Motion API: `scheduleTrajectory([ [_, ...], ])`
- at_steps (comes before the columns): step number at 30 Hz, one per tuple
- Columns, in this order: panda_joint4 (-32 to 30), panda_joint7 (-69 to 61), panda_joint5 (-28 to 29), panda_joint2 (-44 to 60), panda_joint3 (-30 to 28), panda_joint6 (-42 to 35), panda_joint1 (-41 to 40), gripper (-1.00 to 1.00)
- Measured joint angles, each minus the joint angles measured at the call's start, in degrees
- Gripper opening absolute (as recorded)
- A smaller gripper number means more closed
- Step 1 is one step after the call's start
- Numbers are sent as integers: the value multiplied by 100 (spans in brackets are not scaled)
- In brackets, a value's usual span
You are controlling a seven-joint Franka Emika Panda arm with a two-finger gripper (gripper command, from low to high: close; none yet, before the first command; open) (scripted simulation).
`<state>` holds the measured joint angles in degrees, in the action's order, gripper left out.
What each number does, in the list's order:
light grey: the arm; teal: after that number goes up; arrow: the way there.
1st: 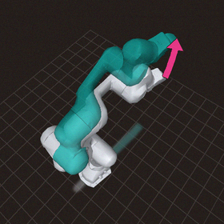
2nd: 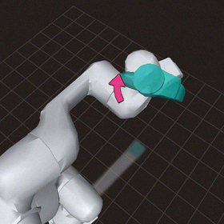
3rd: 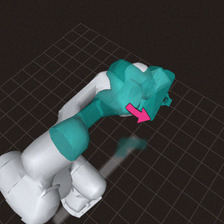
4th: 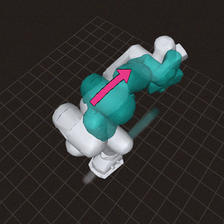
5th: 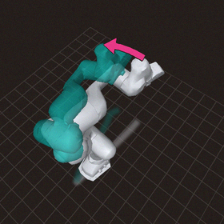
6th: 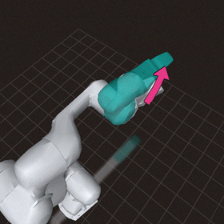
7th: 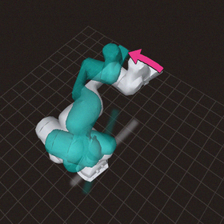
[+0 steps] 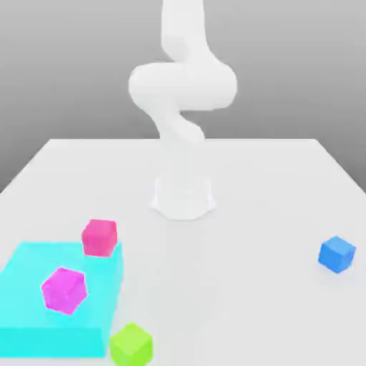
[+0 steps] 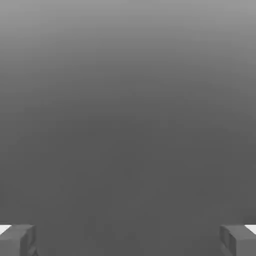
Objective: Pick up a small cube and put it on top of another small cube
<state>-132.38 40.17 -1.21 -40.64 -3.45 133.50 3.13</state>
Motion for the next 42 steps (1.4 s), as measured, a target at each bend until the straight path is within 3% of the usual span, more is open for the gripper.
scheduleTrajectory([
  [15,-357,-3839,-1301,3163,-1472,1023,1121,0],
  [22,-534,-5423,-1637,4568,-1529,1533,1011,0],
  [28,-712,-6289,-1283,5608,-1570,2083,832,0],
  [33,-537,-6792,-1742,6577,-1059,2793,399,0],
  [34,-510,-6848,-1813,6695,-977,2882,332,-100],
  [42,-546,-6776,-1713,6543,-1077,2758,410,-100],
])
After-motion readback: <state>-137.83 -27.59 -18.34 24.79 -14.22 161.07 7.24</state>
